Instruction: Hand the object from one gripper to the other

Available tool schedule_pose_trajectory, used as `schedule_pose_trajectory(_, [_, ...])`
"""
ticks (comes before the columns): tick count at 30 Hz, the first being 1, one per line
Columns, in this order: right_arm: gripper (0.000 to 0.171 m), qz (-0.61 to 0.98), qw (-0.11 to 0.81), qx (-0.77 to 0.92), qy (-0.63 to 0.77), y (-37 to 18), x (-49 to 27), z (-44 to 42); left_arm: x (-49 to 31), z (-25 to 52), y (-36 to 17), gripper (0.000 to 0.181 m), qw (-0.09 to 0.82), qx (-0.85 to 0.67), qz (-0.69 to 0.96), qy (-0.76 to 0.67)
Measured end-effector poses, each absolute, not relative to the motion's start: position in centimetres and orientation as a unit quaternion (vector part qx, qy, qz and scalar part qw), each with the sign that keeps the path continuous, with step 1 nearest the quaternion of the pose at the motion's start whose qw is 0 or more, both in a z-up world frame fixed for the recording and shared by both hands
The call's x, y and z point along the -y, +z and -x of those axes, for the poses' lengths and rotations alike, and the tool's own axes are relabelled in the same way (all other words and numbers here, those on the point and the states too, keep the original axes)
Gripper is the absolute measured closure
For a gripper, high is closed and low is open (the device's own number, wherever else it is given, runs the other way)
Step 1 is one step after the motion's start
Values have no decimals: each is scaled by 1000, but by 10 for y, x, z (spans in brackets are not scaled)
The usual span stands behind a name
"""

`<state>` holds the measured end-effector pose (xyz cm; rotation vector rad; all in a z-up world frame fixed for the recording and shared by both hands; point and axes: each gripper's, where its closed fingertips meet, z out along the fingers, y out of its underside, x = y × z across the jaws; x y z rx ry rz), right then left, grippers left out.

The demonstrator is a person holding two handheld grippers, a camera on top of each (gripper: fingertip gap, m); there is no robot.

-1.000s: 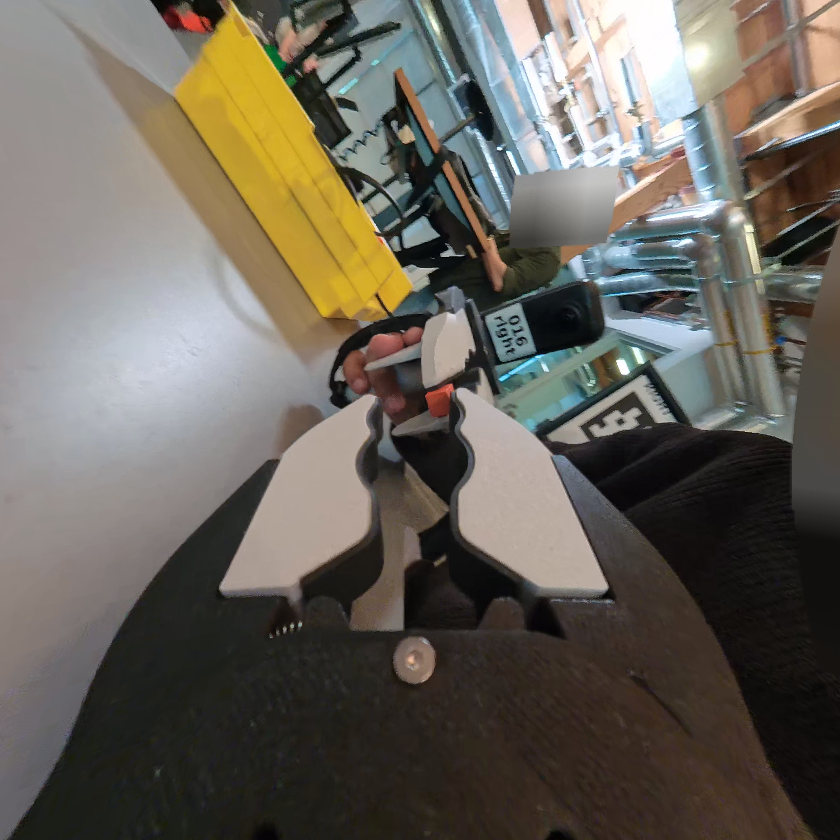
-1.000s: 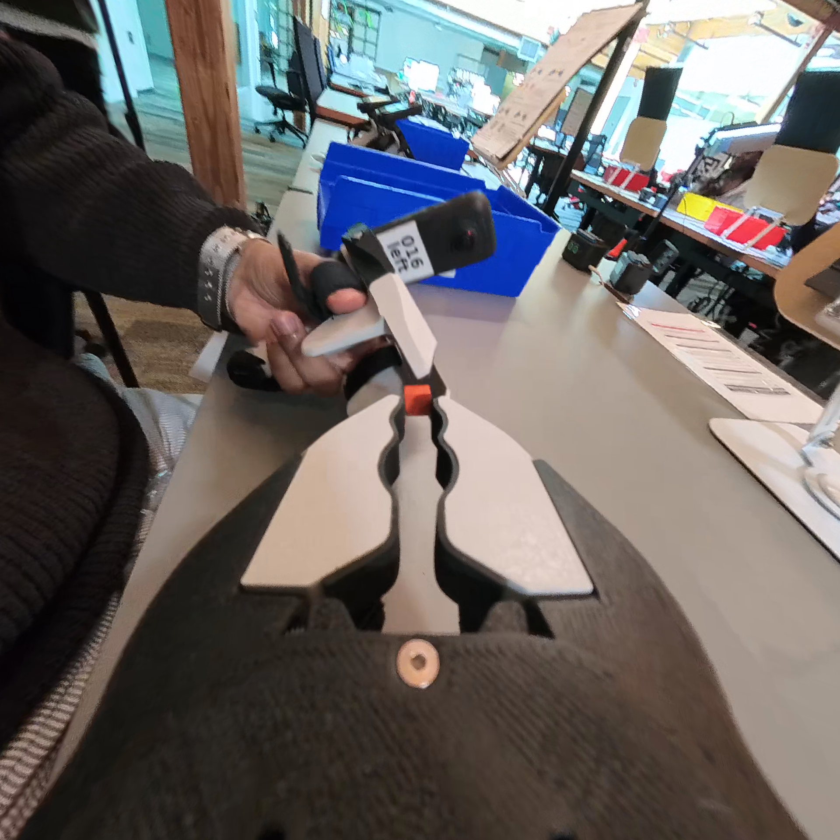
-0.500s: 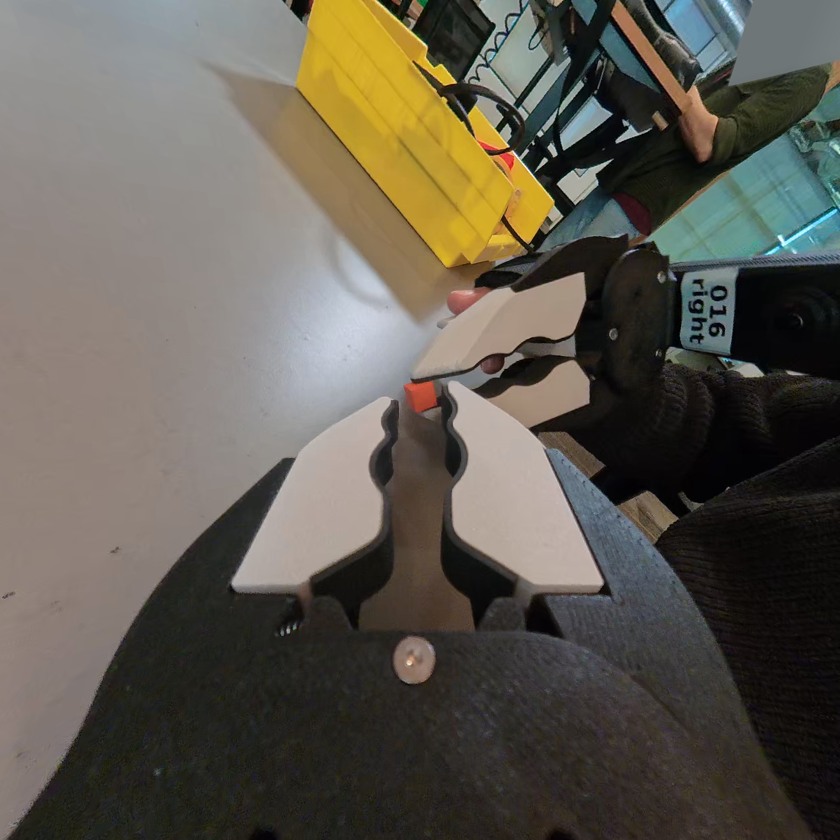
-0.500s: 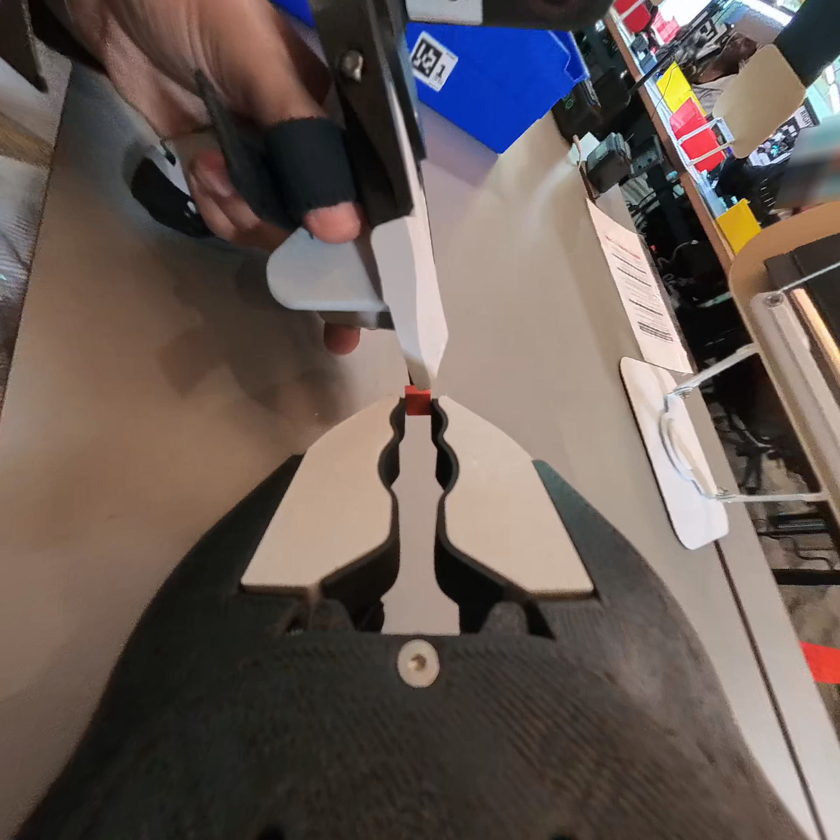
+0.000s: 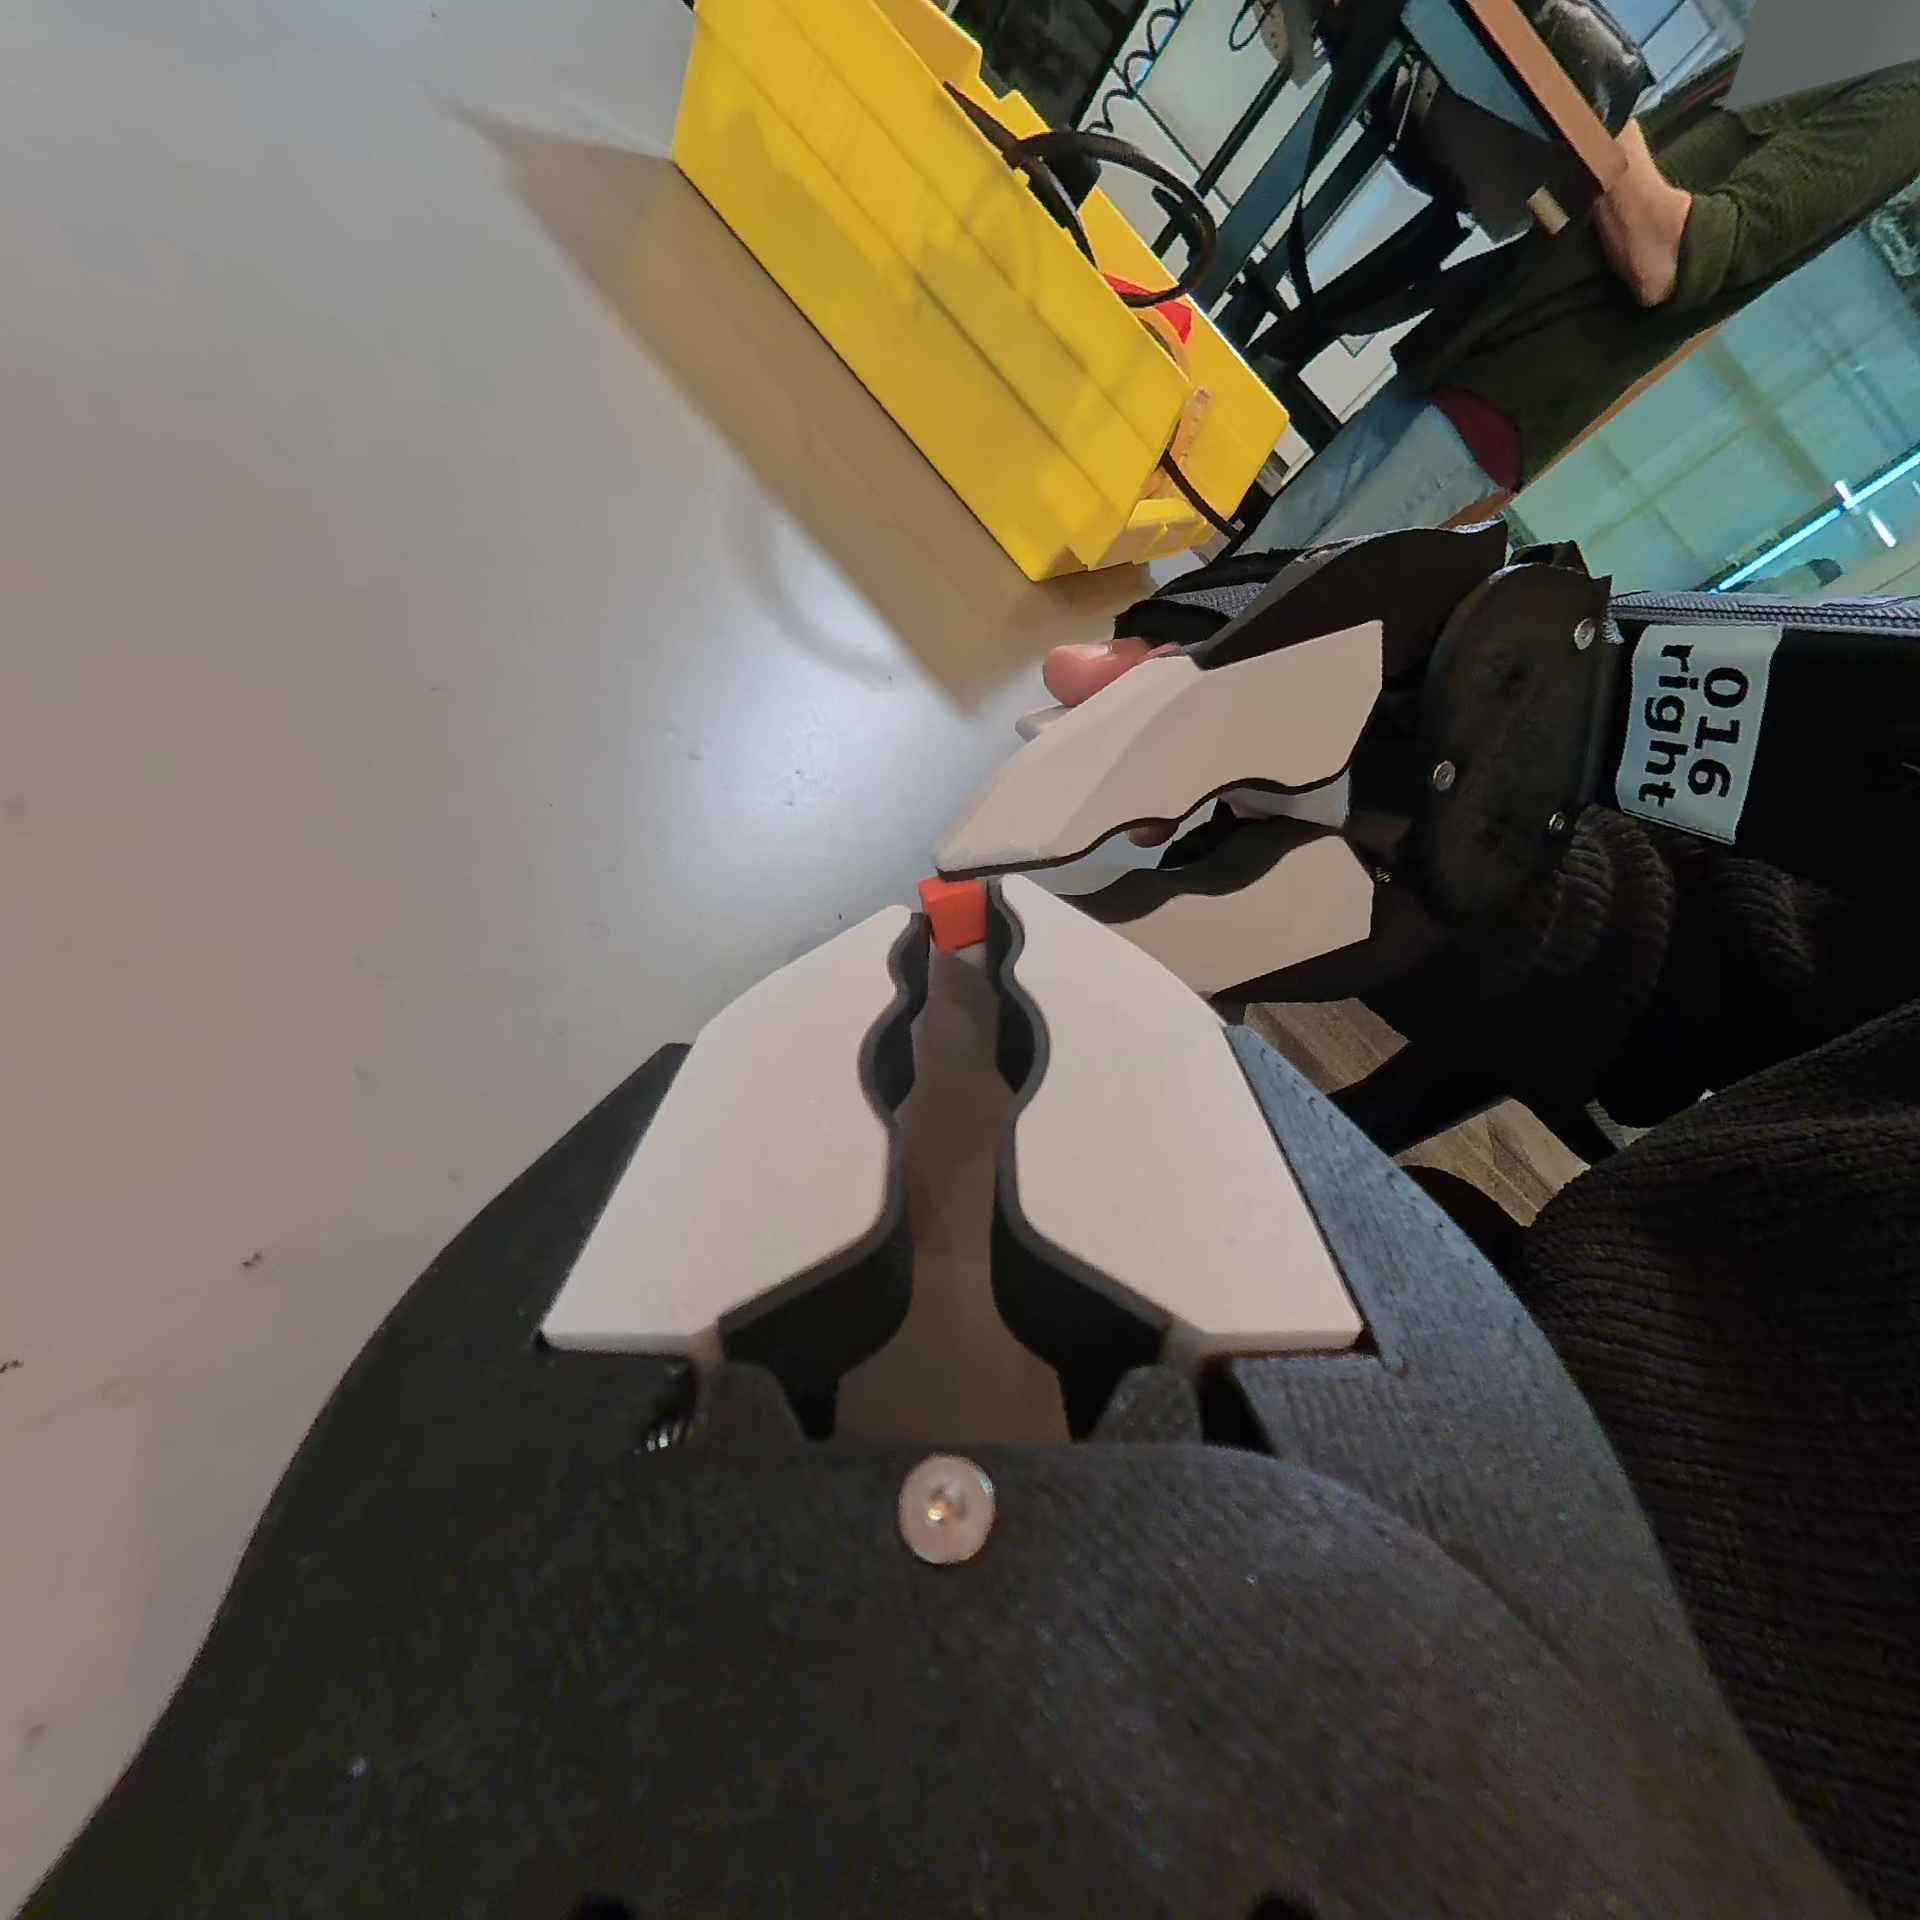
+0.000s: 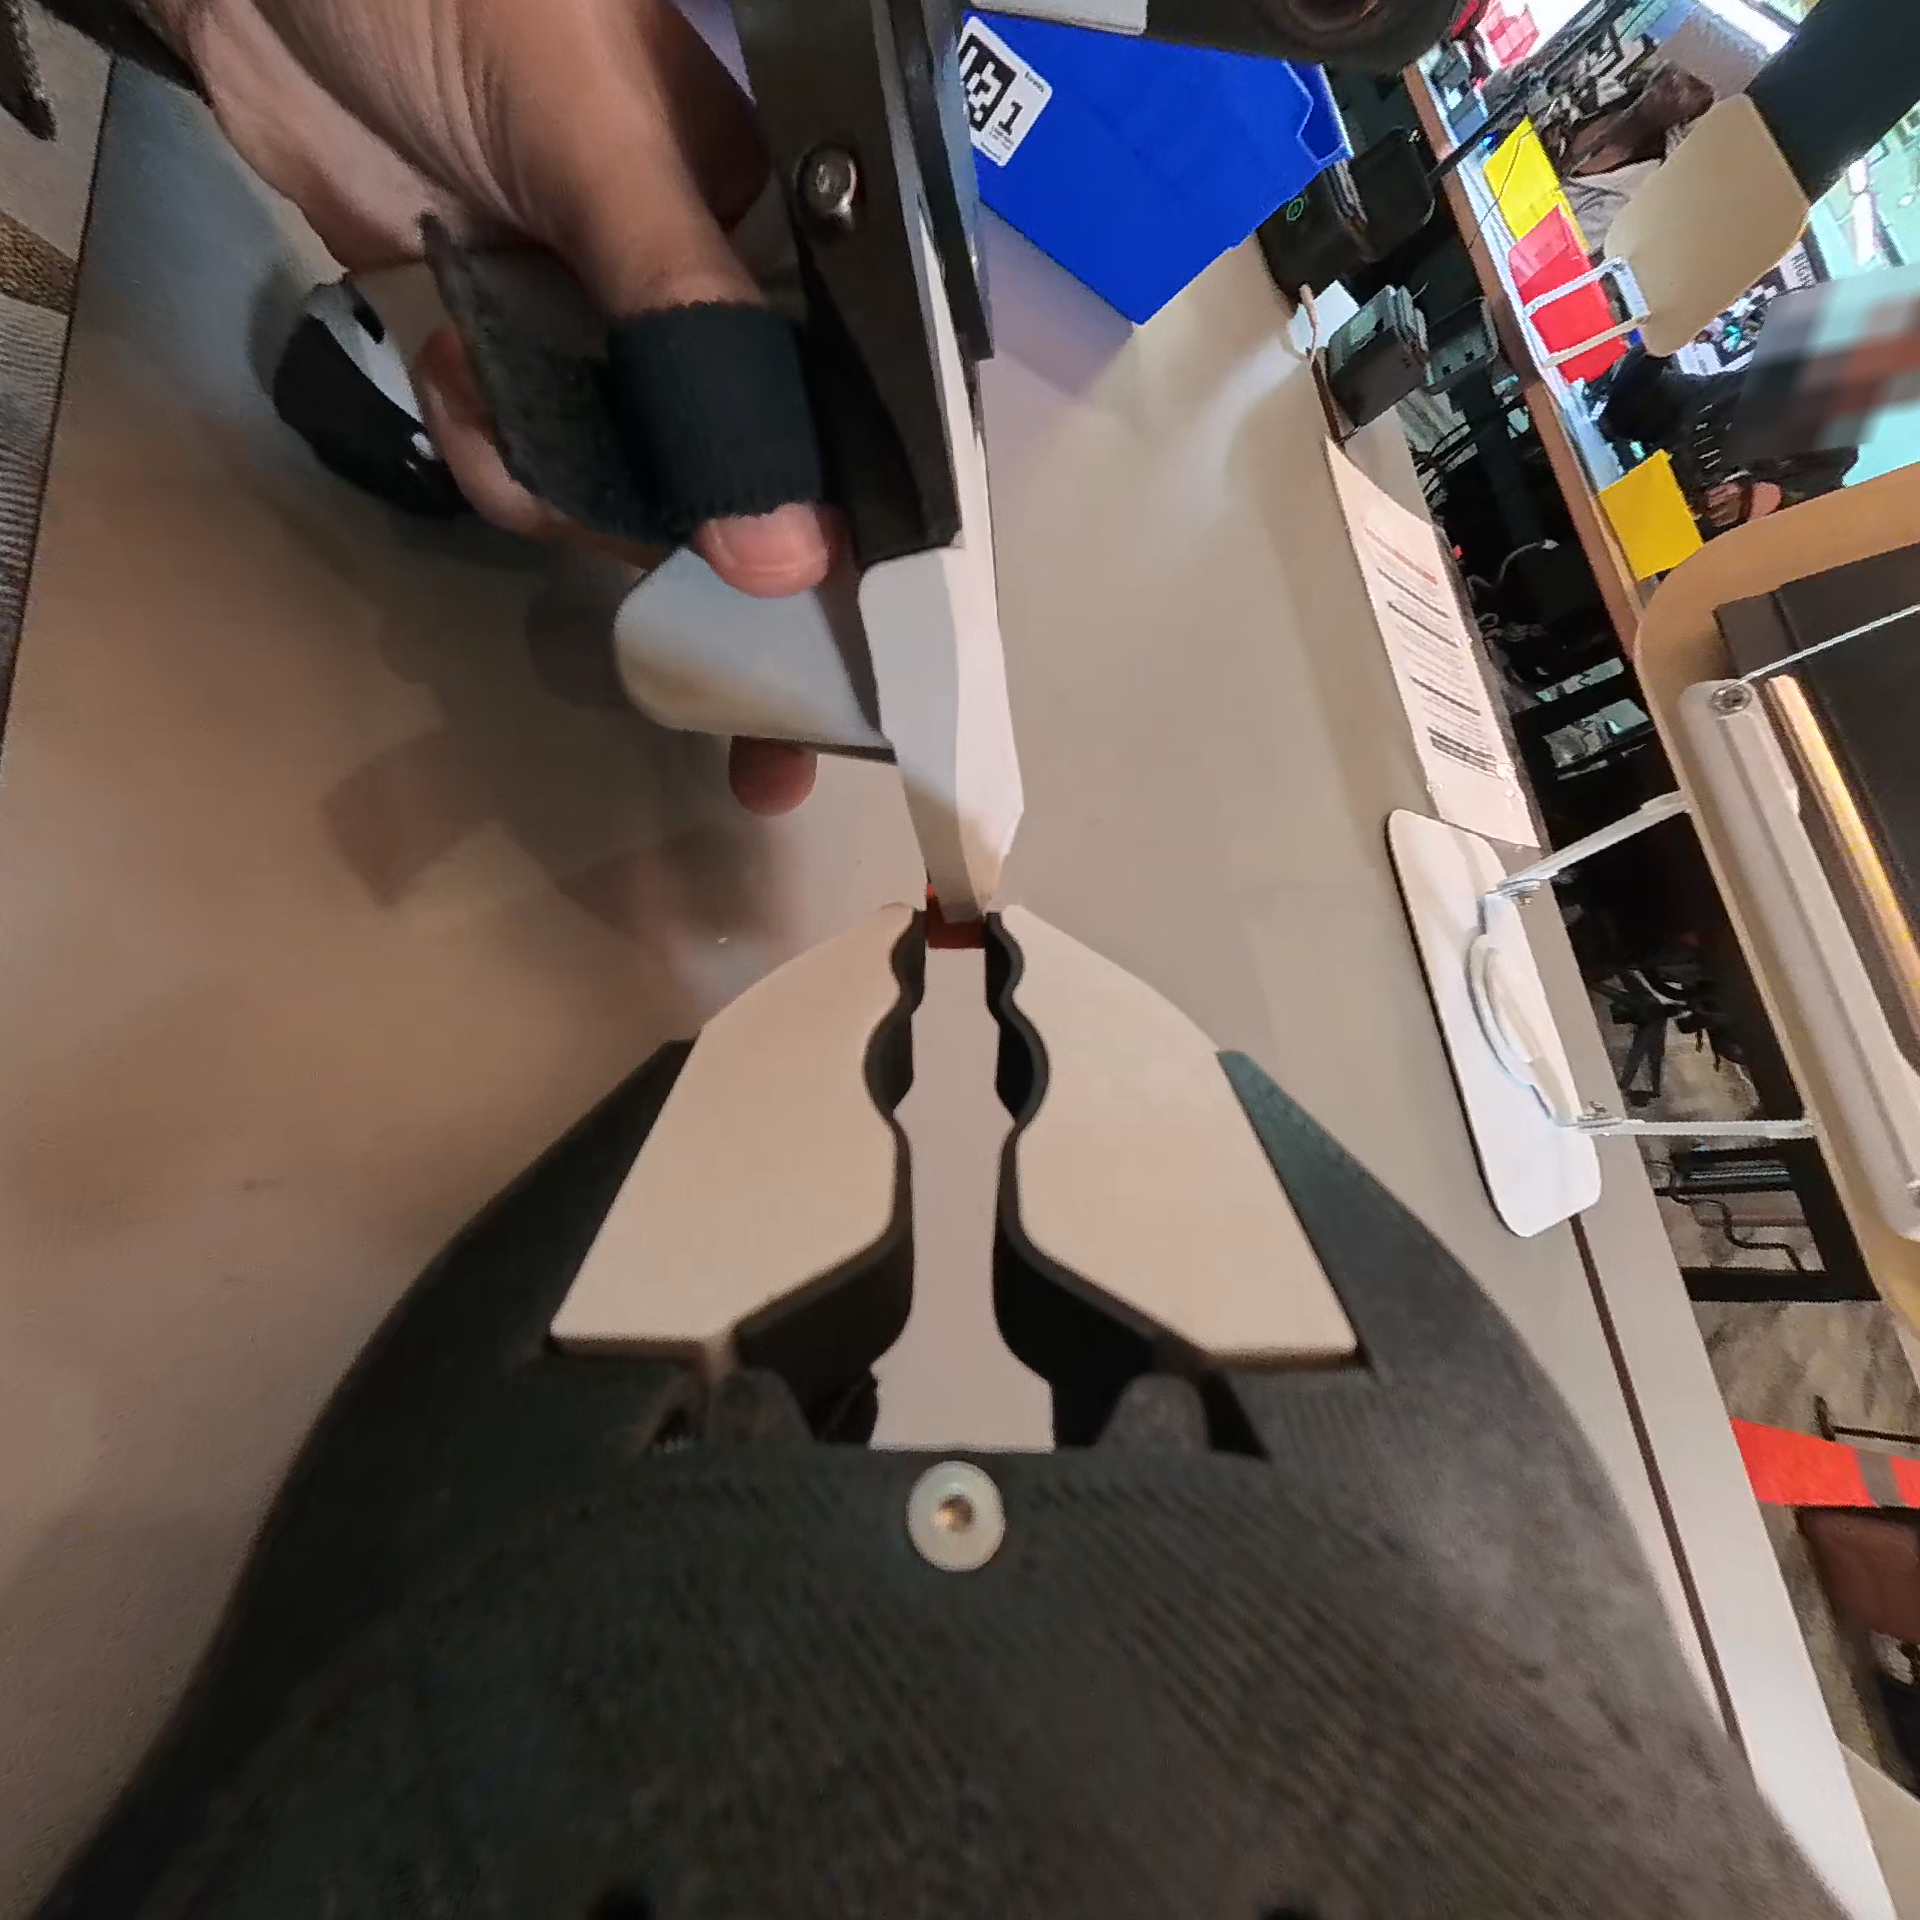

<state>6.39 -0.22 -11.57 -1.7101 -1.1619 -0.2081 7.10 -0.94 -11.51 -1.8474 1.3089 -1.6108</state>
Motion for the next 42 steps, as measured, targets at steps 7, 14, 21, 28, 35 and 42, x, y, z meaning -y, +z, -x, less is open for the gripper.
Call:
schedule_pose_trajectory(7, [126,703,549,452,-11,-105,2,-61,7,-69,-100,170,168,-431,634,-620])
schedule_pose_trajectory(14, [138,591,654,463,93,-65,22,-48,16,-61,-65,171,16,-315,547,-775])
schedule_pose_trajectory(21, [145,572,691,396,194,-39,28,-55,27,-54,-48,170,-35,-301,489,-818])
schedule_pose_trajectory(28, [153,562,685,409,219,-39,35,-45,37,-52,-41,170,-50,-303,466,-830])
schedule_pose_trajectory(35, [161,560,682,412,227,-39,37,-44,41,-51,-40,170,-58,-306,460,-831])
schedule_pose_trajectory(42, [161,571,679,403,225,-40,33,-48,36,-55,-44,166,-39,-300,479,-824])
